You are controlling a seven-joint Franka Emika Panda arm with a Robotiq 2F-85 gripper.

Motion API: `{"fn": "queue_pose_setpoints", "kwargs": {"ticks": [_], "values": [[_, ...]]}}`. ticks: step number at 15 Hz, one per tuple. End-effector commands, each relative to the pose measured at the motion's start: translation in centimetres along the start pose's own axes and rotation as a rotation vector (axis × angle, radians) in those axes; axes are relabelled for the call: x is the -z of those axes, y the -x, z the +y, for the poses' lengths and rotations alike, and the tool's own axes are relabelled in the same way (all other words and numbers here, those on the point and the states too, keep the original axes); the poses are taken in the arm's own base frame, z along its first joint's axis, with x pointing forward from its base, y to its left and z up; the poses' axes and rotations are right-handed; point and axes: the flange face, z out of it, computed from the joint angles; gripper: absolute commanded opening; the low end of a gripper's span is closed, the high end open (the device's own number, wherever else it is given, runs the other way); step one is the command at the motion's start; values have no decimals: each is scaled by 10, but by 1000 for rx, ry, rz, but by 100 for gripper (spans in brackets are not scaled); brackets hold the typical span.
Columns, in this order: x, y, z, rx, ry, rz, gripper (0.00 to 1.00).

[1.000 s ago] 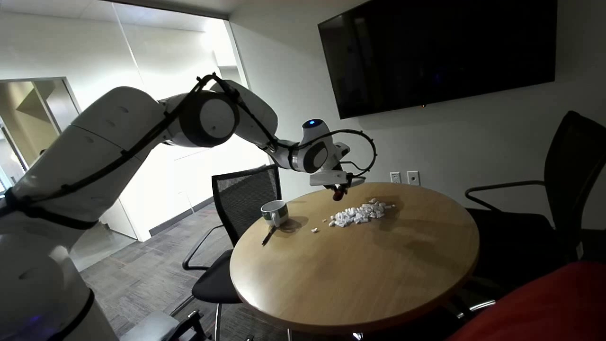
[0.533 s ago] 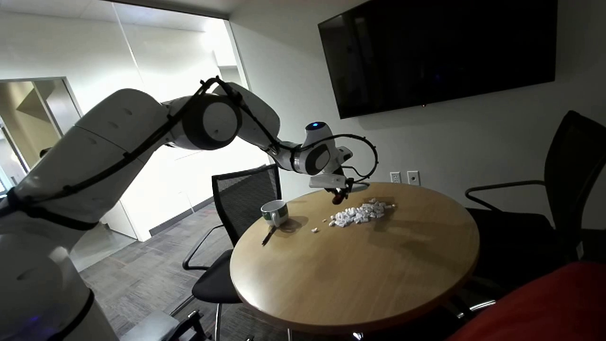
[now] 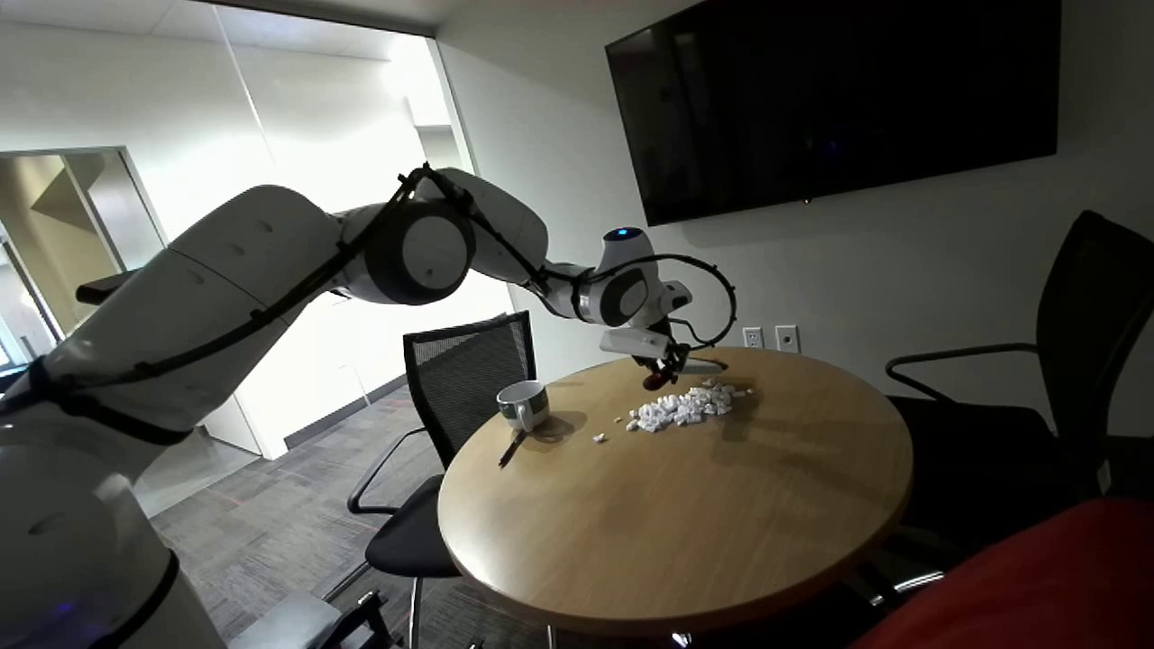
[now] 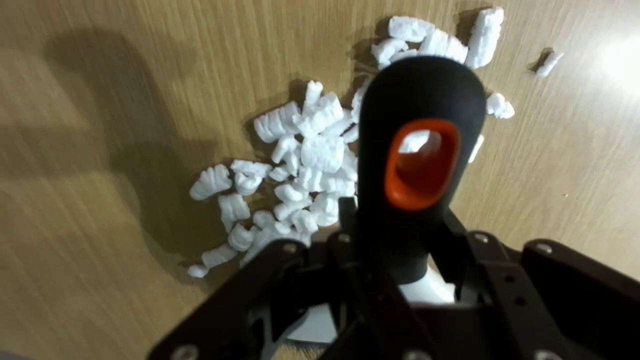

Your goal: Sweep the white objects to the right

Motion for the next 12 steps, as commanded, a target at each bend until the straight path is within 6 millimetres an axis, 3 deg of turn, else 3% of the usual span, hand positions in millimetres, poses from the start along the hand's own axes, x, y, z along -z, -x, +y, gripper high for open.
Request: {"fn": "queue_pose_setpoints", "kwargs": {"ticks": [1,6,12], "values": [[-1,-13,8,-61,14,-30,12],[-12,-11,12,-79,32,-89,12],[-6,3,-6,-110,76,-195,12]]}}
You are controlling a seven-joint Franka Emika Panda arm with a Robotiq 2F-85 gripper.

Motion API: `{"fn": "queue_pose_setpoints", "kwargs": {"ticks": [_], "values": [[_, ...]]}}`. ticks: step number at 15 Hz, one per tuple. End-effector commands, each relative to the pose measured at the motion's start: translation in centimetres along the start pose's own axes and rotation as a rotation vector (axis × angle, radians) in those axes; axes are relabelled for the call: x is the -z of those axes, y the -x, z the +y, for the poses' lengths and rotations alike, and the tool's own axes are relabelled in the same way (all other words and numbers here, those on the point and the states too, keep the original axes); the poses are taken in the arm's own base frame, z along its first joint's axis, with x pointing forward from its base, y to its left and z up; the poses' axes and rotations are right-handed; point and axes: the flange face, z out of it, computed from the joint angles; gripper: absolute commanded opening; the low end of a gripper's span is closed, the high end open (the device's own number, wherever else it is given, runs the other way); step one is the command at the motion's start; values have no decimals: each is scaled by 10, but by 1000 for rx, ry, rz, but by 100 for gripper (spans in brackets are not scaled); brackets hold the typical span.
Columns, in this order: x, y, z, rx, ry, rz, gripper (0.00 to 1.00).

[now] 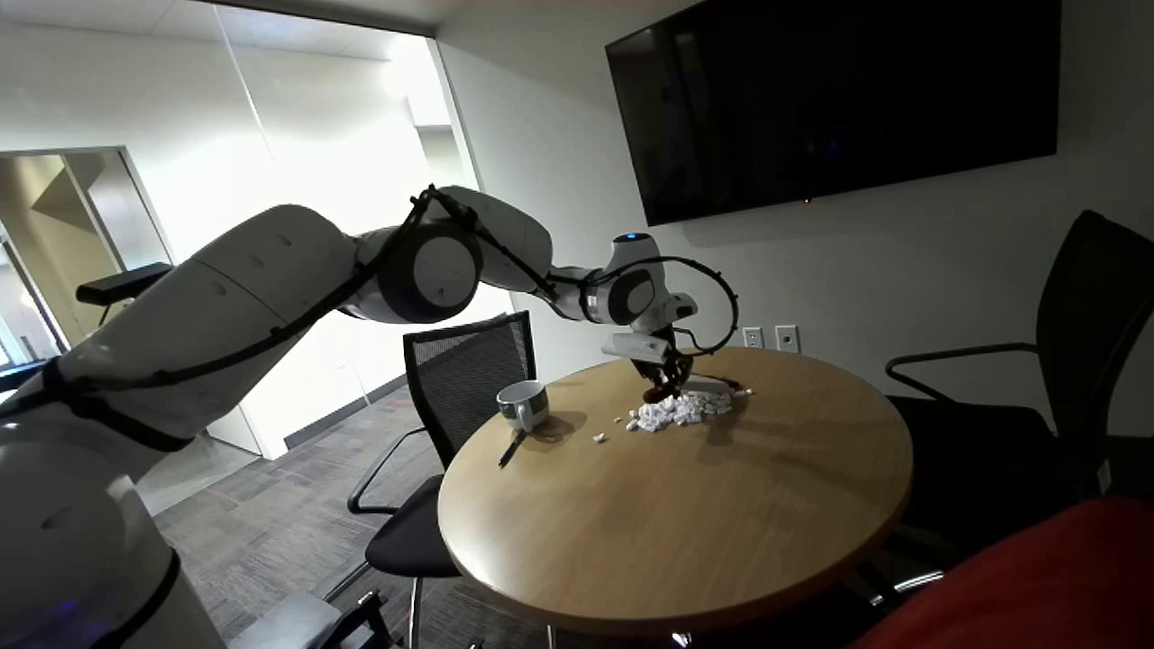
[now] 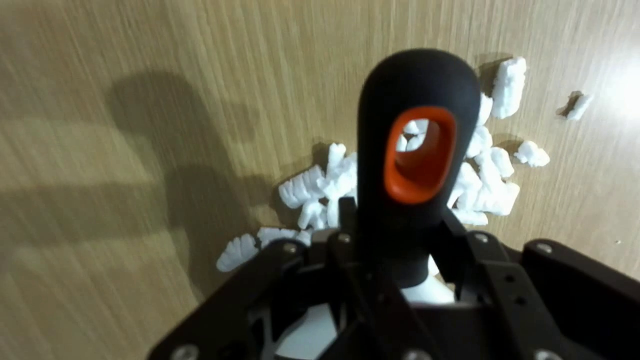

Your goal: Sweep the white objects to the right

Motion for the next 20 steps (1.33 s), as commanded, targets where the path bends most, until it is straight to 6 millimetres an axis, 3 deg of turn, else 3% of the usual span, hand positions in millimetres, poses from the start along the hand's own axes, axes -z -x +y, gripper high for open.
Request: {"fn": "queue_pose_setpoints", "kwargs": {"ticks": [1,8,16,20], "values": [[18,6,-13,-35,42,-67,12],[44,30,-24,-57,58,-211,12],[75,77,-34,-28,40,-442,12],[101,75,-35,-31,45,-300,12]]}}
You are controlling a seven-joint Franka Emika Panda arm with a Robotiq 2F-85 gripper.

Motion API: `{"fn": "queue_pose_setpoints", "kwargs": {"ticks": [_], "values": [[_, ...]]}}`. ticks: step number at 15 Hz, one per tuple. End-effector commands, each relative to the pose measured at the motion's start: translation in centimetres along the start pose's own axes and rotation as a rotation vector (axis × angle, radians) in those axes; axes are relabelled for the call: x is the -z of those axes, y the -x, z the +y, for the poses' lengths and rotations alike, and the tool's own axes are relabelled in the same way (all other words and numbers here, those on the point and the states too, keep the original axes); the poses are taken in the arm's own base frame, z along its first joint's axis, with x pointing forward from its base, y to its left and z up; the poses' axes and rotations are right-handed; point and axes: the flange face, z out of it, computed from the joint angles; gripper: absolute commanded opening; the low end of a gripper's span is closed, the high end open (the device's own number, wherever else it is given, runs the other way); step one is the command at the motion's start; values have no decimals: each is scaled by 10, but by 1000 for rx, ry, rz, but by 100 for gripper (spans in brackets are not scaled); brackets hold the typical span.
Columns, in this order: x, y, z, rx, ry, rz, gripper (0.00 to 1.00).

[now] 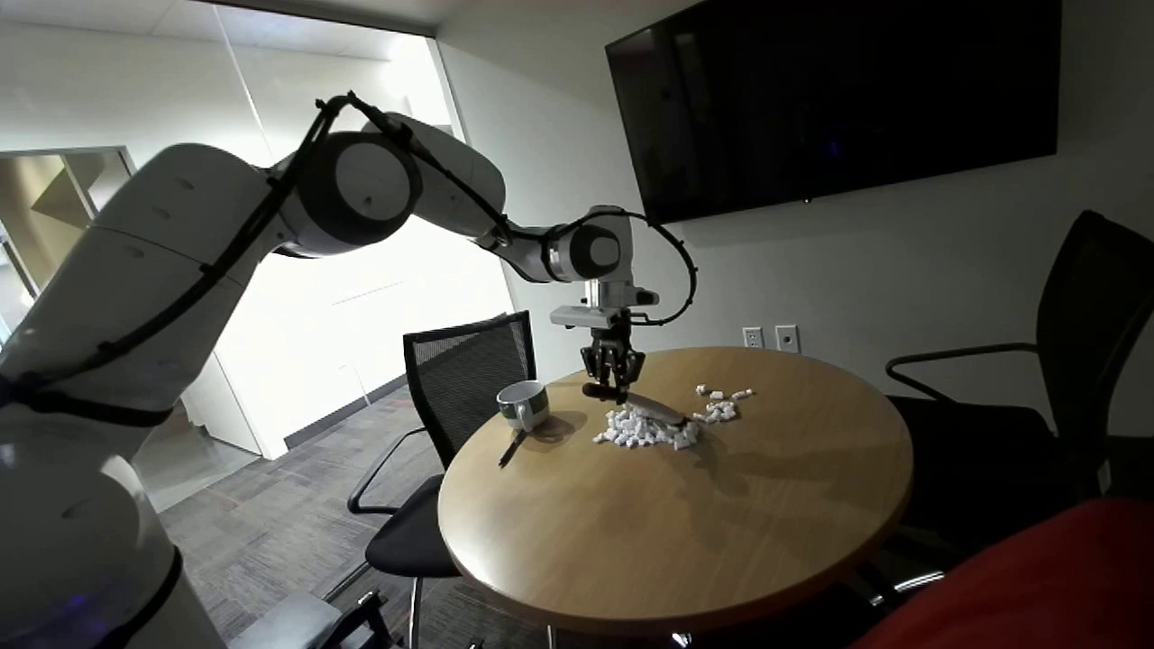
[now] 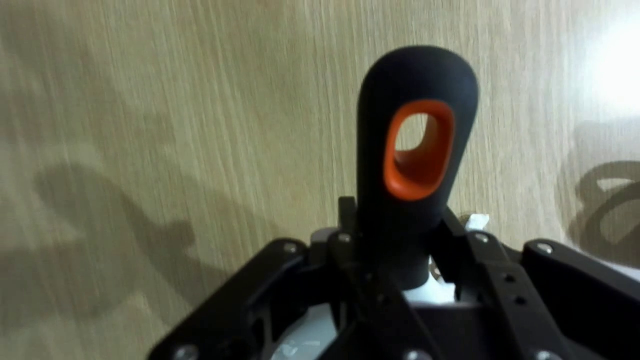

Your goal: Sweep the white objects to the right

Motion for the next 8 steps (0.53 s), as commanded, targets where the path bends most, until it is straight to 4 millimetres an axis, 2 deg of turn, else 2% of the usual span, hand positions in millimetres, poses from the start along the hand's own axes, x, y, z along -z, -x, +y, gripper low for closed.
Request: {"fn": "queue_pose_setpoints", "kwargs": {"ticks": [1,4,8], "values": [[35,17,0,1,18,171,12],[59,8,9,-17,16,362,12],[68,-19,35,-63,1,487,12]]}}
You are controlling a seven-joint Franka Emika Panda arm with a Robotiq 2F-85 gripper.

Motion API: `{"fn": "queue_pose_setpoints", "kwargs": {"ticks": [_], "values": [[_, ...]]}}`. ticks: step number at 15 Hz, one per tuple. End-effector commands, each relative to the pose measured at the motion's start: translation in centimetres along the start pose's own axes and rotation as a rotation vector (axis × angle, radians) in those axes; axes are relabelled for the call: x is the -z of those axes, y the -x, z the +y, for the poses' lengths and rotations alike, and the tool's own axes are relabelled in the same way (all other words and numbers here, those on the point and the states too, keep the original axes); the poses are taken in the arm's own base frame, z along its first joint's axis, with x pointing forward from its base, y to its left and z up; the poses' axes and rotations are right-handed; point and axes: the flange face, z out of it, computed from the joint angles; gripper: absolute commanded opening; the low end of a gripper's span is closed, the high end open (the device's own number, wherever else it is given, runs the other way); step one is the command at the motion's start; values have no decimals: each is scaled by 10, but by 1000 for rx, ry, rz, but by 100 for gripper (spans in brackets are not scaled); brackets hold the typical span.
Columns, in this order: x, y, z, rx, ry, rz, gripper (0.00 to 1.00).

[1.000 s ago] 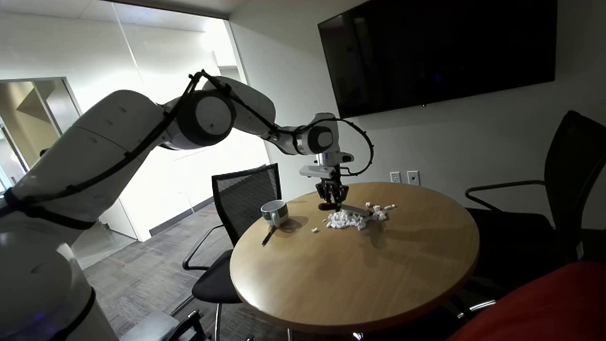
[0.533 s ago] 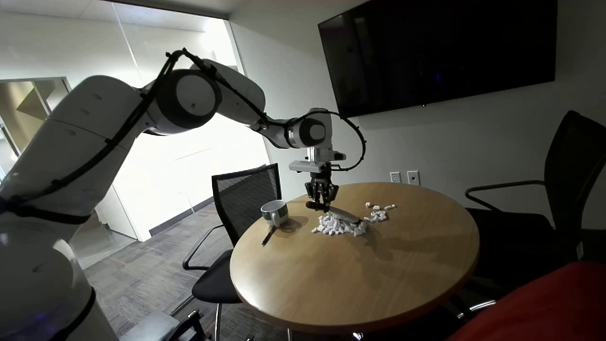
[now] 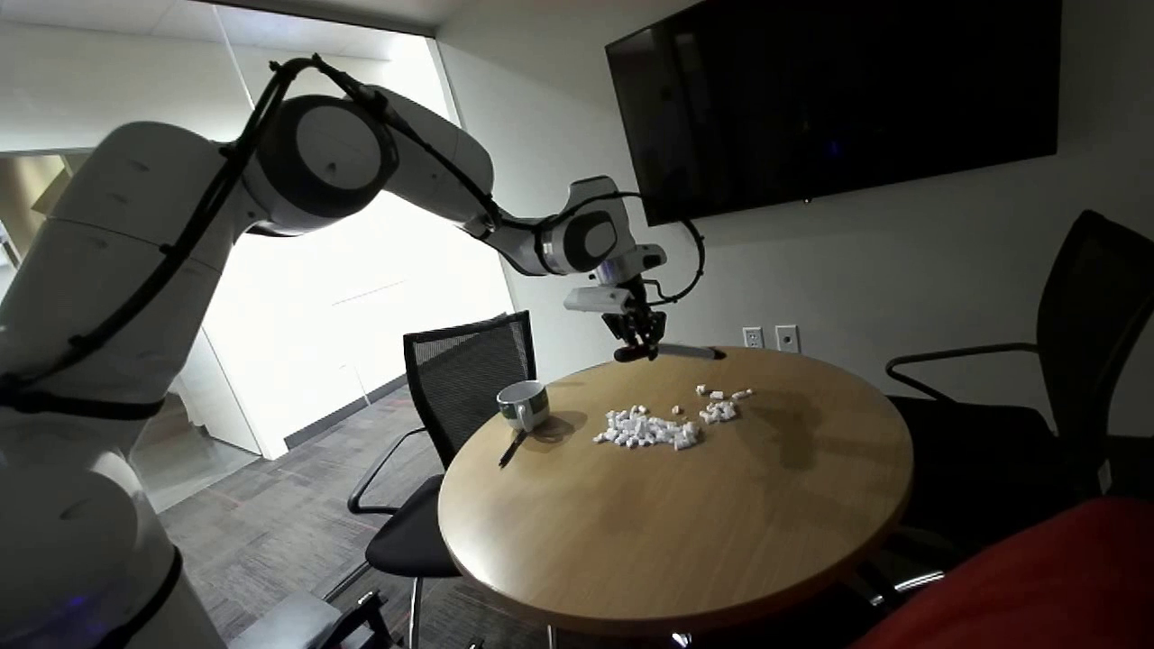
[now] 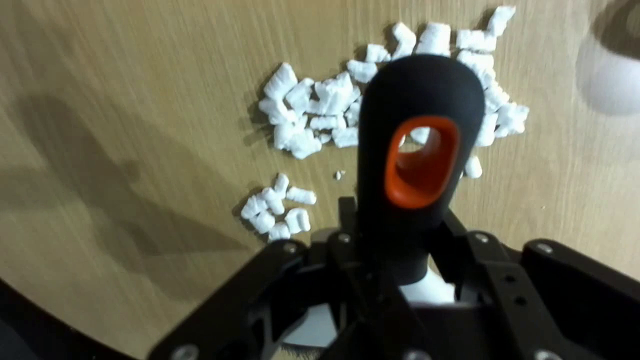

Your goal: Sweep the white objects to the right

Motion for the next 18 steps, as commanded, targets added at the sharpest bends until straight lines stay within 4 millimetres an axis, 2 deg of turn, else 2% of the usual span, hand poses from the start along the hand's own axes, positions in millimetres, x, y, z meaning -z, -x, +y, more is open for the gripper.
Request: {"fn": "queue_pose_setpoints", "kwargs": {"ticks": [1,8,13,18], "values": [[1,-17,20,-37,-1,70,12],[-40,-44,38,-43,5,84,12],[-67,-56,37,-40,-12,85,12],[-85,-60,37,-38,-30,57,12]]}}
